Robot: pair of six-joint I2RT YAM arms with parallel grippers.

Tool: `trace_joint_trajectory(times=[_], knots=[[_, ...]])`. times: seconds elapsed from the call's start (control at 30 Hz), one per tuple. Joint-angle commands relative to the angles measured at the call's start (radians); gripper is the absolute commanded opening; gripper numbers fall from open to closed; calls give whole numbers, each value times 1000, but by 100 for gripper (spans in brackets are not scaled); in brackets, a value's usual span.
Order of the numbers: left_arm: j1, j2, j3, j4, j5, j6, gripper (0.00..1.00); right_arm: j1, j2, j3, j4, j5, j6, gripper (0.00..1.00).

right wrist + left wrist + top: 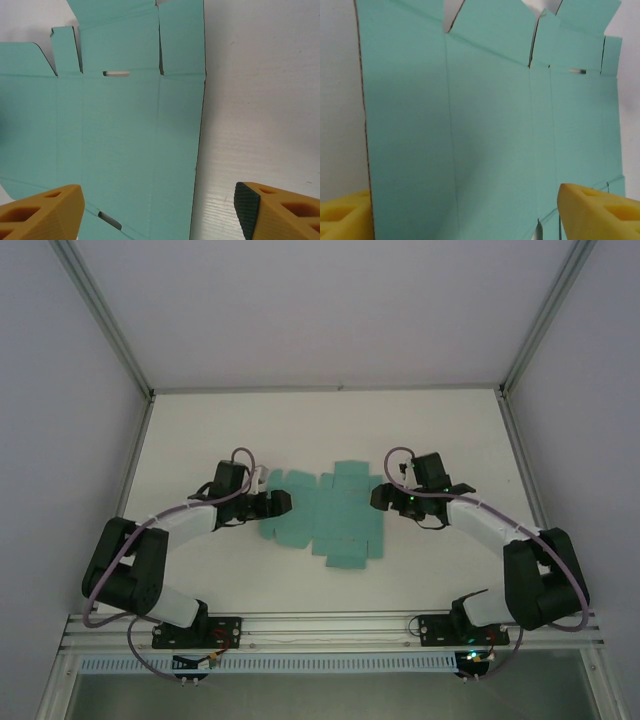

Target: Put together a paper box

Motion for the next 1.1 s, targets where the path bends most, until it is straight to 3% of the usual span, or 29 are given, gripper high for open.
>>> trace_joint_trajectory(times=[0.0,0.3,0.47,0.6,0.77,0.93,1.07], knots=[[-2,43,-16,118,53,-16,70,-1,17,-11,20,-41,13,80],[0,34,-62,224,66,-77,0,-6,-6,-17,-50,-18,-2,81],[3,-91,-105,304,132,-141,0,-44,-108,-60,-92,-39,-20,82],[3,-218,-127,399,223,-229,0,-118,-221,-121,-34,-207,-27,82],[5,-366,-137,468,299,-310,0,-155,-324,-155,8,-312,-38,82],[5,-486,-129,472,316,-384,0,-165,-373,-156,52,-378,-50,81],[4,-548,-137,575,353,-485,0,-173,-372,-148,86,-411,-65,79]])
